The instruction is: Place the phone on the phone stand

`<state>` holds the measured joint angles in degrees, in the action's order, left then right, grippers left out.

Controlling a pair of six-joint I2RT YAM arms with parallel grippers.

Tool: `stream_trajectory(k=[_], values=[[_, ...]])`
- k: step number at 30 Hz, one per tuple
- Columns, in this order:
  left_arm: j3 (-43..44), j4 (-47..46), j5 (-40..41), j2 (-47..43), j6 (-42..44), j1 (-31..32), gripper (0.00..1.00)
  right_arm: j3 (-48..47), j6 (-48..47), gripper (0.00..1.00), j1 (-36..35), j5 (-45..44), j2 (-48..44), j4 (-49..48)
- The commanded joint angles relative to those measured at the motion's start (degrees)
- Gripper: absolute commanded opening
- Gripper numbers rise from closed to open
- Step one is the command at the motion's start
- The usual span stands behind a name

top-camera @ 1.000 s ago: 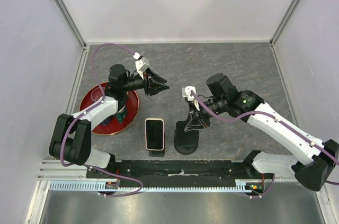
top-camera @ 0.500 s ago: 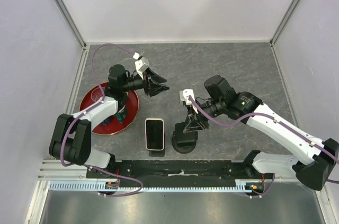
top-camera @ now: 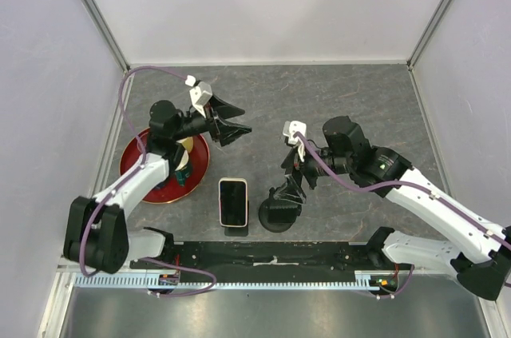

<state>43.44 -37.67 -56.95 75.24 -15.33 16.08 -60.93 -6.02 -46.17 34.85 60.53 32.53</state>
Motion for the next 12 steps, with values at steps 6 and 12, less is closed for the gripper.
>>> stream_trajectory(k=[6, 12], values=[[-0.28, 3.48, 15.45, -20.29, -13.91, -0.34, 0.77, -12.81, 14.63, 0.98, -0.15, -31.64, -7.61, 4.64], [0.76, 16.88, 28.16, -40.32, -19.21, -0.34, 0.81, -14.56, 17.01, 0.98, -0.23, -48.97, -23.60, 4.29]])
